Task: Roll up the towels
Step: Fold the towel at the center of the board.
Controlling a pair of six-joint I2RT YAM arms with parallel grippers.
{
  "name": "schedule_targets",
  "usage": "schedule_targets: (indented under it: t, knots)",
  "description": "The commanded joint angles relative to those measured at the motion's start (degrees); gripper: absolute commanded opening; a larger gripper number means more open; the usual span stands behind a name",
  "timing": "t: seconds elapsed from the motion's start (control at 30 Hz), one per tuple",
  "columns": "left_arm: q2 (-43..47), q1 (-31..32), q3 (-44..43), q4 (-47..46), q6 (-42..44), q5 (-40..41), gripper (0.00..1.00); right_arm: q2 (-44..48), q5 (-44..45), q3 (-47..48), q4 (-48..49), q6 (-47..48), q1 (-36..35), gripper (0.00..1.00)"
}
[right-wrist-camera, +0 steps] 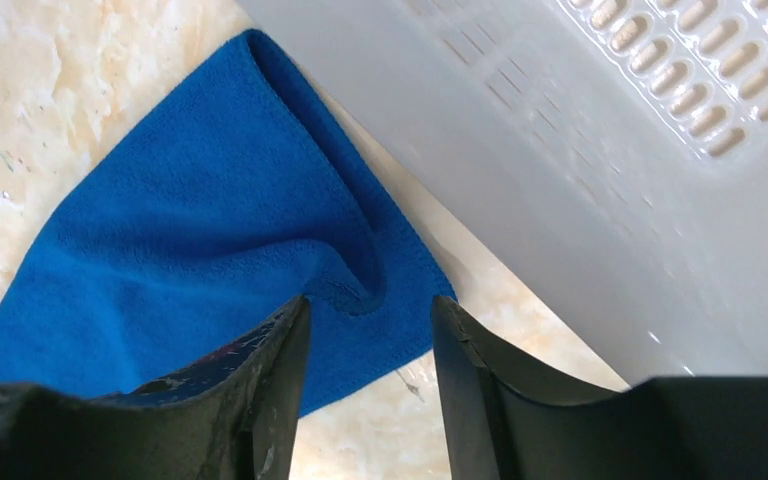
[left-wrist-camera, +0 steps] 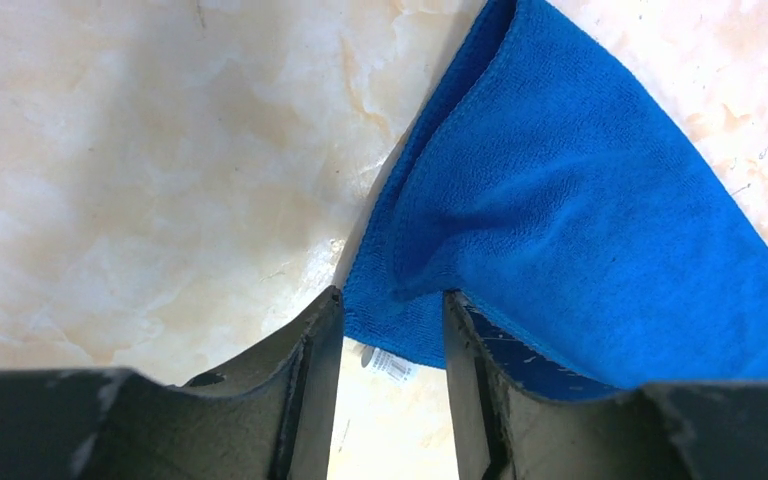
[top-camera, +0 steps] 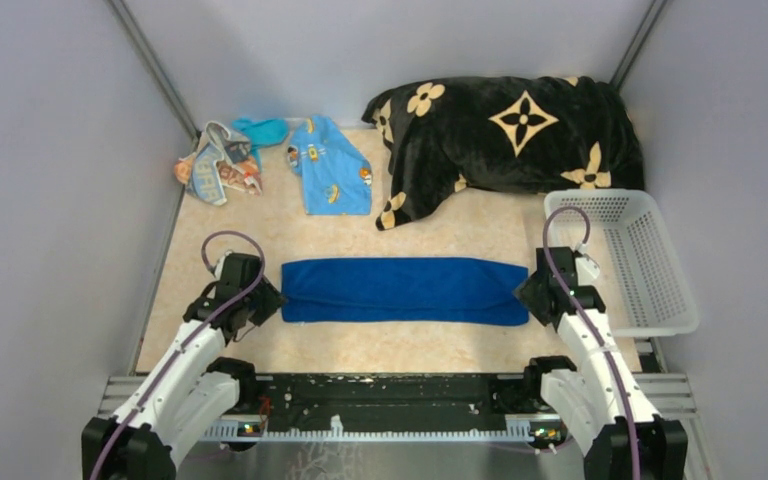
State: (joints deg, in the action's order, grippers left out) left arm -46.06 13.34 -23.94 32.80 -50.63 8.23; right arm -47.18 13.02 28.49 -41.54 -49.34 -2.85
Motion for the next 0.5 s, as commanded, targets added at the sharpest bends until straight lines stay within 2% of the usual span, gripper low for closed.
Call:
schedule_targets:
  t: [0.0, 0.27, 0.4, 0.47]
  knots:
    - [3.12, -0.34, -2.24, 3.91, -1.79, 2.57, 0.49, 4.01, -1.8, 3.88, -4.67, 0.49, 0.5, 0.53]
    - [6.79, -0.36, -8.4, 6.97, 1.61, 2.91, 0.59, 9.34, -10.18, 10.39, -5.08, 7.84, 0.48, 0.55]
    - [6.11, -0.34, -9.17, -1.84, 6.31, -4.35, 0.6, 8.42, -17.18, 8.41, 2.23, 13.47, 0.48, 0.59]
    - [2.12, -0.34, -9.1, -7.84, 7.94, -8.82, 0.6, 5.3, -19.18, 7.2, 6.88, 15.1, 0.48, 0.59]
